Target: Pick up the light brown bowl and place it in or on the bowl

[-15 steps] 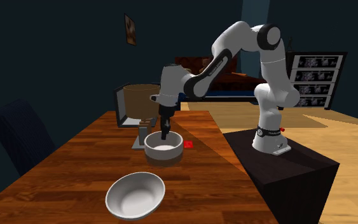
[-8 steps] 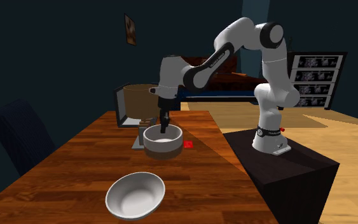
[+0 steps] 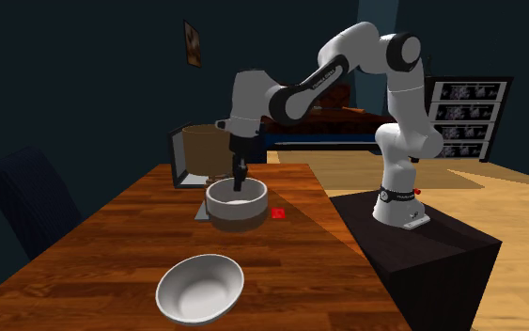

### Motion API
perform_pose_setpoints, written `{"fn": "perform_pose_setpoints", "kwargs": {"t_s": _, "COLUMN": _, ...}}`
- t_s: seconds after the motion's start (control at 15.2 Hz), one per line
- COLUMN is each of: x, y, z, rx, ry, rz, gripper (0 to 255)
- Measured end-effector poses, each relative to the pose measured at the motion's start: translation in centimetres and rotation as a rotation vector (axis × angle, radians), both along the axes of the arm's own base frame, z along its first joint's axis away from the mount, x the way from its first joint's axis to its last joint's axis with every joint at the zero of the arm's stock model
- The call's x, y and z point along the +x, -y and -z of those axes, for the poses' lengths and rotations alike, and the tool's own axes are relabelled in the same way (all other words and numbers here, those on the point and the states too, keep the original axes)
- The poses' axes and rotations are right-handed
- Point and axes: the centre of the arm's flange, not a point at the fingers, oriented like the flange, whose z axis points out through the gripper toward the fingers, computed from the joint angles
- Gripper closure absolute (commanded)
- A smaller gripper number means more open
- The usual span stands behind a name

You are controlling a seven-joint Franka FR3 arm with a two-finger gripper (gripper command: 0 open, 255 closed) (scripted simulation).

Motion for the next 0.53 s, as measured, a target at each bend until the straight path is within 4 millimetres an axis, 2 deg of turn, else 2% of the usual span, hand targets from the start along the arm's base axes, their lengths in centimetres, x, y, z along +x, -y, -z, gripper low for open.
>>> {"fn": "perform_pose_setpoints", "kwargs": {"t_s": 0.53, "x": 6.7, "y": -7.7, "z": -0.8, "rx": 0.000, "ry": -0.001, "rz": -0.001, "gripper": 255}}
